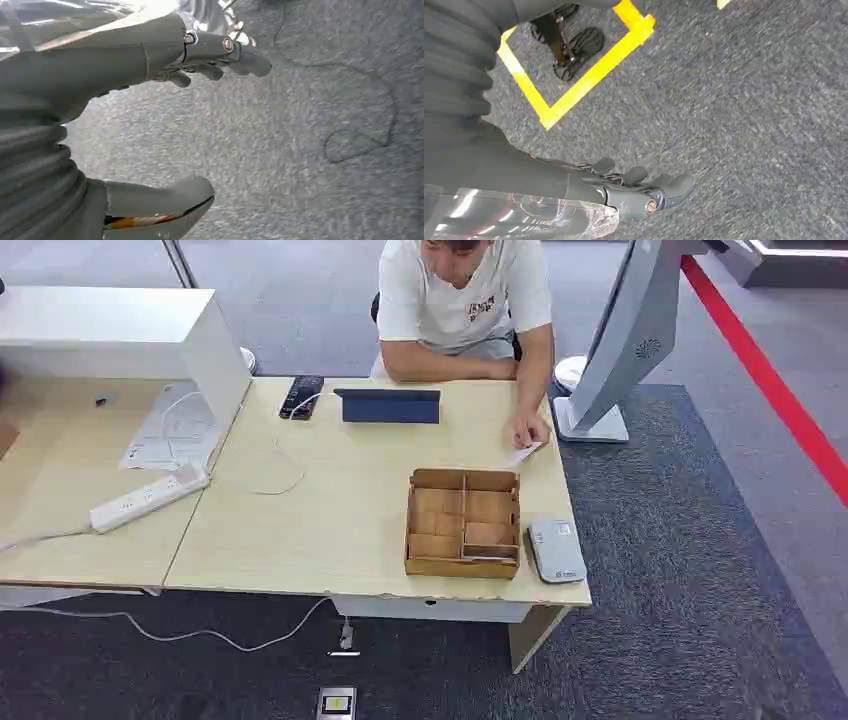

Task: Pass the card to the sensor for recognition and then transmit it.

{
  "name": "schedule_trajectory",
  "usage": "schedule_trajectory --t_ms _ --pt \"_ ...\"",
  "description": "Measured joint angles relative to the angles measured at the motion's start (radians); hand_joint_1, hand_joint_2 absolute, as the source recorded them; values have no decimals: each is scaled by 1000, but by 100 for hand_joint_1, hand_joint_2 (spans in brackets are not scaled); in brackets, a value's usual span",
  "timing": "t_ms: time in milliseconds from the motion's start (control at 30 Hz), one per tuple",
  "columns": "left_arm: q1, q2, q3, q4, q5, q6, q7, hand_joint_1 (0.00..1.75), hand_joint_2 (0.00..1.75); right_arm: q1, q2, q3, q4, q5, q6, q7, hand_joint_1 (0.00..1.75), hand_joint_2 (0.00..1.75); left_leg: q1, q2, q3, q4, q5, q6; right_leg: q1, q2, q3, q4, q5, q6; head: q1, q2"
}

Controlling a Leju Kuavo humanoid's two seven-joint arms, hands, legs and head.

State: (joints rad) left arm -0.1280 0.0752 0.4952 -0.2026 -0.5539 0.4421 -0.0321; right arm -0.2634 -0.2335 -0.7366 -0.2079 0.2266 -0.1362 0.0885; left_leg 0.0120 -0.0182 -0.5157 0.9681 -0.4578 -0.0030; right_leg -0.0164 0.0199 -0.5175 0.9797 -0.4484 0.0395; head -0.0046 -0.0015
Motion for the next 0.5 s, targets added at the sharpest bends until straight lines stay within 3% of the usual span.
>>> schedule_trajectory --t_ms 300,500 --pt "-3 6 31 0 42 -3 -58 0 175 -39 26 0 0 -22 -24 13 0 175 0 0 0 0 0 0 0 0 0 0 0 0 0 0" --pt "-6 18 54 0 38 -4 -55 0 175 -82 35 -33 0 -157 -131 -42 0 175 0 0 0 0 0 0 0 0 0 0 0 0 0 0"
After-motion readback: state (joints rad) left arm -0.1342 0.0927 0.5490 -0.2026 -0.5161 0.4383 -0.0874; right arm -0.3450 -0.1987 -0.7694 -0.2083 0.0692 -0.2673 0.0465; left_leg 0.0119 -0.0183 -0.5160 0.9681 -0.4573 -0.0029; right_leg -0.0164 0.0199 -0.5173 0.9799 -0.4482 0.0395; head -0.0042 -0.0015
